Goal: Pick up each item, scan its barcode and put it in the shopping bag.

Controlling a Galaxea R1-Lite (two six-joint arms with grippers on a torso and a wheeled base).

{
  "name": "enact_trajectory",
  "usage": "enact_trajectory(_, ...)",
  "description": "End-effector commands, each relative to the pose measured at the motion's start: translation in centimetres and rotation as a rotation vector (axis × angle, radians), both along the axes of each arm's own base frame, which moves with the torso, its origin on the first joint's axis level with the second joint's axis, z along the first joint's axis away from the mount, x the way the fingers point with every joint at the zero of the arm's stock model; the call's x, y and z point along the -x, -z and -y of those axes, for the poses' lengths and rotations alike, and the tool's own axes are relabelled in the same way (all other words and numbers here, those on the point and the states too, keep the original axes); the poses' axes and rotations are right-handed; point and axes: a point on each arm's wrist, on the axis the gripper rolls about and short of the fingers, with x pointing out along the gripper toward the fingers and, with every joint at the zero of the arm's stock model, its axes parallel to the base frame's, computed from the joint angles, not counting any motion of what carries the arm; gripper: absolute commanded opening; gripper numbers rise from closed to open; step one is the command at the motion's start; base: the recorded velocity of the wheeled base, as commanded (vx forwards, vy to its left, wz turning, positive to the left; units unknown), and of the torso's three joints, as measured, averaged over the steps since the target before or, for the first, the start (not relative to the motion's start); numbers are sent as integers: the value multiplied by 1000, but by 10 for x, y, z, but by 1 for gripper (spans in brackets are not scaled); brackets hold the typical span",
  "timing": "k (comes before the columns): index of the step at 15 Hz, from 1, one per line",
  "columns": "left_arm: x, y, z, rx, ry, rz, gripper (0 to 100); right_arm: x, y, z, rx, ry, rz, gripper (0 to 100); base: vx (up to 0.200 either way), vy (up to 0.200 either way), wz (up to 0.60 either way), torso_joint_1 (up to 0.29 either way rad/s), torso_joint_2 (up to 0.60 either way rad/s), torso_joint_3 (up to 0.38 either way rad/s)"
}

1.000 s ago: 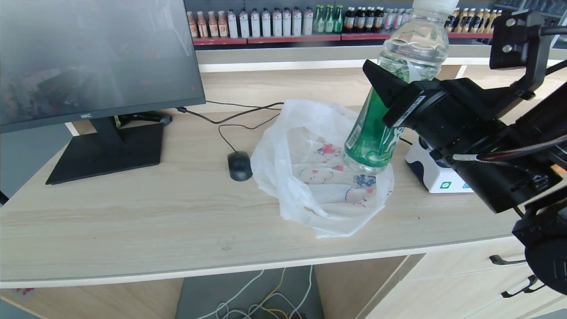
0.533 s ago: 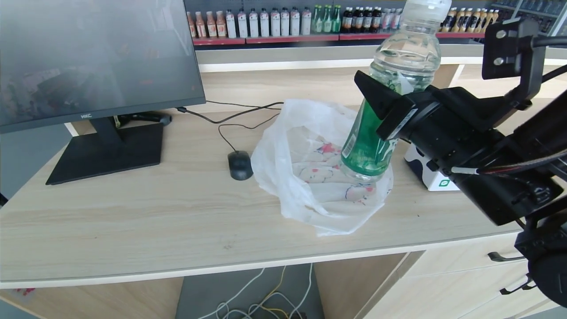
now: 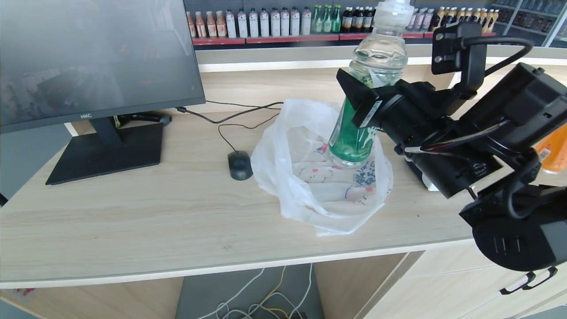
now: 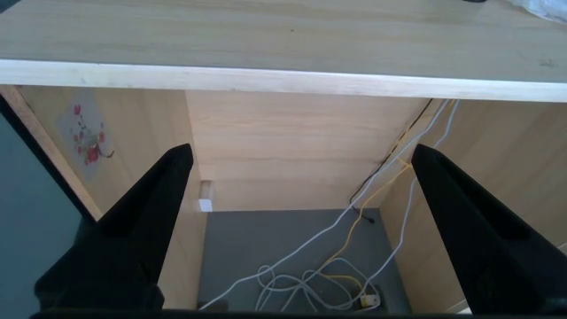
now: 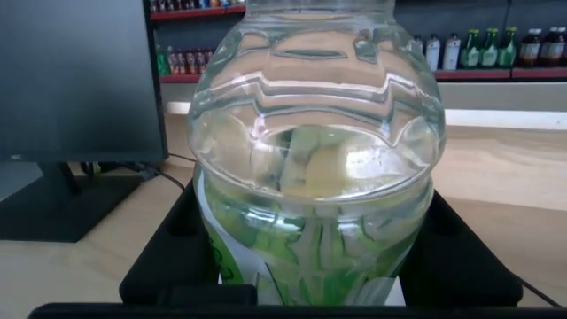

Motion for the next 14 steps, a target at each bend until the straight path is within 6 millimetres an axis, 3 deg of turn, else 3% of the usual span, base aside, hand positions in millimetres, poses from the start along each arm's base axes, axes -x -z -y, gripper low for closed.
enact_trajectory(1, 0, 0, 0, 0, 0, 0, 100, -16, 11, -9, 29, 8, -36, 0, 0, 0, 0, 0, 0, 0)
enact_trajectory(8, 0, 0, 0, 0, 0, 0, 100, -62, 6, -4, 47, 74, -59, 0, 0, 0, 0, 0, 0, 0)
enact_trajectory(14, 0, 0, 0, 0, 0, 0, 100, -97, 9, -17, 73, 57, -74, 0, 0, 0, 0, 0, 0, 0)
